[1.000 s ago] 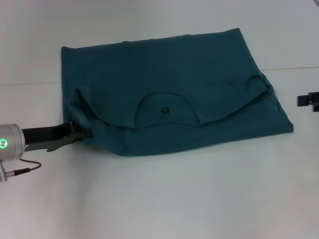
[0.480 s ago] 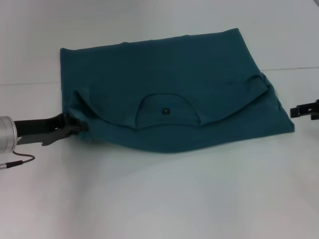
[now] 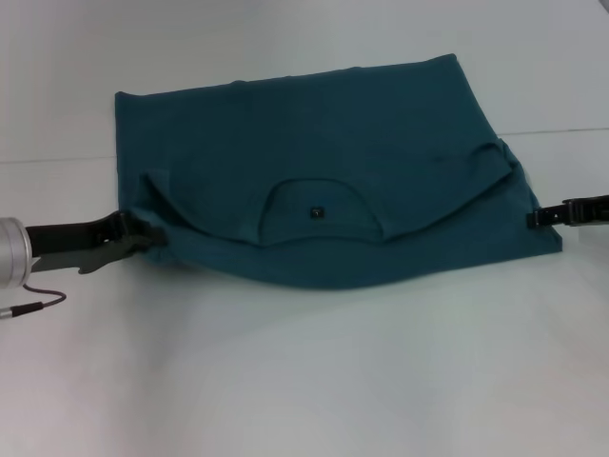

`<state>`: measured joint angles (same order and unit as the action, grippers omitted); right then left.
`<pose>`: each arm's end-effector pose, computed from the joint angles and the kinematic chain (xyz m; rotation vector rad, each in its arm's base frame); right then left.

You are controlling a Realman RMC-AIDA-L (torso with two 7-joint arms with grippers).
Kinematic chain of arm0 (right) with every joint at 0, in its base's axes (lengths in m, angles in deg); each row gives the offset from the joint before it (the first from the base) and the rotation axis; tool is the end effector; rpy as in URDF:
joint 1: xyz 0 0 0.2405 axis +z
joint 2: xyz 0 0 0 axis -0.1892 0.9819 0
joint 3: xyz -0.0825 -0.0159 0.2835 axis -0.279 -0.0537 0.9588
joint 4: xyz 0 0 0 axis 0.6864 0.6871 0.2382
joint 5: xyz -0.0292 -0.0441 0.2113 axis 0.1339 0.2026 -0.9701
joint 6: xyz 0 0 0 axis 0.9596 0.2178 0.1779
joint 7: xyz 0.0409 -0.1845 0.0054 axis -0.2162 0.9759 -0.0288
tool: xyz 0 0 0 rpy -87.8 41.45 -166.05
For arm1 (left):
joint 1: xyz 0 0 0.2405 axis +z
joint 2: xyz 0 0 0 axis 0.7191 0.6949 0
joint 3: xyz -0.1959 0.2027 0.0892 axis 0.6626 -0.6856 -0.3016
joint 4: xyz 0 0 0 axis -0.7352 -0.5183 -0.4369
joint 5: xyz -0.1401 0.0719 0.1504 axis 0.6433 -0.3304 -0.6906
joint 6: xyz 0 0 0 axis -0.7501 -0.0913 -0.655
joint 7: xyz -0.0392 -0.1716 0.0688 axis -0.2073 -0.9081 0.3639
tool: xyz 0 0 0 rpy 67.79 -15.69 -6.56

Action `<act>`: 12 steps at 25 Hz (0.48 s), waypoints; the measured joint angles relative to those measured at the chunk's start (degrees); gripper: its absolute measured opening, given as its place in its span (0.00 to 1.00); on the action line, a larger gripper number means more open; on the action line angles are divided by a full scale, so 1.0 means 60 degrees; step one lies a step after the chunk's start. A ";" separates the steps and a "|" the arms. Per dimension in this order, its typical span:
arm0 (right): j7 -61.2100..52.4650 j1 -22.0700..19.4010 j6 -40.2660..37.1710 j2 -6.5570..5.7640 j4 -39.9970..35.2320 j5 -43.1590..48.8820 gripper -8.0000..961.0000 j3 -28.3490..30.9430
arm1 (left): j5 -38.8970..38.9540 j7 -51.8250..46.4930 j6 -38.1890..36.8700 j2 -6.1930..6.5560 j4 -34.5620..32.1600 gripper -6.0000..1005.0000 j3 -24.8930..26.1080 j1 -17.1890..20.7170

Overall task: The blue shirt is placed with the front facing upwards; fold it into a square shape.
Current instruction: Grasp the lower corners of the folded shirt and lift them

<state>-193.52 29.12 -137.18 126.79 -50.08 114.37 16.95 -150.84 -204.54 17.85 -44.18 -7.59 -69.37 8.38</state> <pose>0.3719 0.4781 0.0336 -1.9793 1.3903 0.0629 -0.2968 0.4540 -0.0388 -2.0199 -1.8105 -0.6058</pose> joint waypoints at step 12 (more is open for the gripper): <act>0.0000 0.0329 0.1143 0.0112 0.0982 0.0035 0.72 -0.0547 | 0.0052 0.0005 0.0071 -0.0001 -0.0012 0.06 0.0000 -0.0004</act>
<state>-193.52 31.09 -130.32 127.46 -44.19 114.58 13.66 -150.53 -204.51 18.28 -44.19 -7.67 -69.37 8.36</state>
